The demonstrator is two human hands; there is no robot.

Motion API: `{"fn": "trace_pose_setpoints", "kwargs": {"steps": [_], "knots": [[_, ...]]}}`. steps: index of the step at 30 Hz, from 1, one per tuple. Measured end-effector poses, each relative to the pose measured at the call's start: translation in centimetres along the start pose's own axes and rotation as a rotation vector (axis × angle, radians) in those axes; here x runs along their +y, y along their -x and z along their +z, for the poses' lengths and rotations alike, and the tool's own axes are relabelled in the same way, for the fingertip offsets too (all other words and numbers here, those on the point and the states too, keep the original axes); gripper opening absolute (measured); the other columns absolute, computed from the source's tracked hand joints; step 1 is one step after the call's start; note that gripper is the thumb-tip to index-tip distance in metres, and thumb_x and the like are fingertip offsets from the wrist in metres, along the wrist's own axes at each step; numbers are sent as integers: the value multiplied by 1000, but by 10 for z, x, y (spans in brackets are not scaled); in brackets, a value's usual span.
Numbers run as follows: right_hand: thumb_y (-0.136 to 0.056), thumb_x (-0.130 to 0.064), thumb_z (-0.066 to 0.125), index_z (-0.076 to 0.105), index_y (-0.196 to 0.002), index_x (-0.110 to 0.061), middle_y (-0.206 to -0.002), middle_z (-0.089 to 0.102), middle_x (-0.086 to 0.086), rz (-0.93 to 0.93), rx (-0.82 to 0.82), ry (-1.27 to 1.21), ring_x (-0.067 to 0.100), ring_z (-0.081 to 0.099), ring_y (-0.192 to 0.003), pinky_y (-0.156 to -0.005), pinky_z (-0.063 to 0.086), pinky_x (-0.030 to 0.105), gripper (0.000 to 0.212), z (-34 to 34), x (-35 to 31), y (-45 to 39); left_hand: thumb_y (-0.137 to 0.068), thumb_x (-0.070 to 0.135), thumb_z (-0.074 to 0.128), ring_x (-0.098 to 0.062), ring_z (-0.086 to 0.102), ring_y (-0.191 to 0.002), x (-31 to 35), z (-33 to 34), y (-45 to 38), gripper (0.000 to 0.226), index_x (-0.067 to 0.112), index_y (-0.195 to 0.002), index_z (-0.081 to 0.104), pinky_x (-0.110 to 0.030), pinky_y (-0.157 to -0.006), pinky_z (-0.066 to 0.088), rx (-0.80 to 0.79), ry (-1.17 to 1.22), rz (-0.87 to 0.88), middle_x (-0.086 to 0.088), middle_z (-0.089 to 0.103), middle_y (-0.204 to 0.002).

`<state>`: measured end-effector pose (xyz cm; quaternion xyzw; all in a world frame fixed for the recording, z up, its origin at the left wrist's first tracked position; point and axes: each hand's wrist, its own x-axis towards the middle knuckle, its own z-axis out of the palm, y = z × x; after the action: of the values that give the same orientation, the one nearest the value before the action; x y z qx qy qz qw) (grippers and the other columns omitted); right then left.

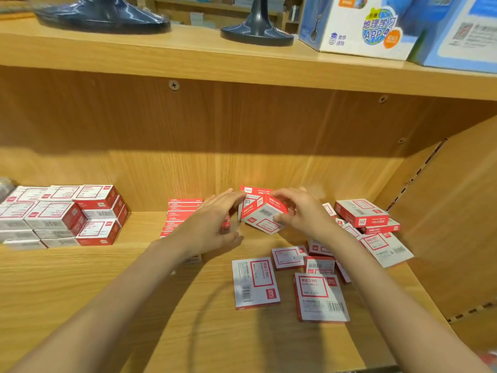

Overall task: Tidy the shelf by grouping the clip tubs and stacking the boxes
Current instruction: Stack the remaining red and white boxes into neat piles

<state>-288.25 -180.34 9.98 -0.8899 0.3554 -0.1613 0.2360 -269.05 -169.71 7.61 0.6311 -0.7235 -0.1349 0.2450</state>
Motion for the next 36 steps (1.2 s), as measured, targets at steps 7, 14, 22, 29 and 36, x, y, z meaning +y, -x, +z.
{"fn": "trace_pose_setpoints", "kwargs": {"steps": [7,14,22,29,36], "knots": [[-91,-24,54,40,-137,-34,-104,32,-5,-18,-37,230,14,35,-105,-96,36,32,49,17,-2,6,-82,23,66,-11,38,-124,-4,4,-2,68,20,-140,31,-21,-98,31,99,43,-48,6,37,-137],[-79,-20,71,36,-136,-18,-130,47,4,284,173,-42,19,50,-116,-94,45,29,67,20,9,20,-79,22,71,-5,47,-109,4,13,-9,60,22,-130,40,-18,-86,36,190,134,-144,9,52,-120],[-85,-14,63,54,-118,-9,-101,66,5,207,186,-125,13,59,-84,-68,42,16,35,41,-5,-4,-79,12,69,-5,50,-94,11,18,-17,41,19,-112,46,-6,-70,38,285,170,-209,10,56,-103],[-82,-16,67,42,-133,-19,-112,58,-5,160,146,-252,6,54,-91,-70,44,7,57,33,3,-7,-80,7,67,-14,55,-102,5,16,-18,48,17,-123,49,-31,-88,47,298,118,-181,3,60,-112],[-94,-23,49,49,-128,-18,-113,38,-5,31,152,-183,7,44,-100,-81,41,16,34,31,3,-12,-80,14,69,-6,56,-85,0,11,-8,55,23,-129,46,-7,-73,40,268,123,-119,12,58,-92]]}}
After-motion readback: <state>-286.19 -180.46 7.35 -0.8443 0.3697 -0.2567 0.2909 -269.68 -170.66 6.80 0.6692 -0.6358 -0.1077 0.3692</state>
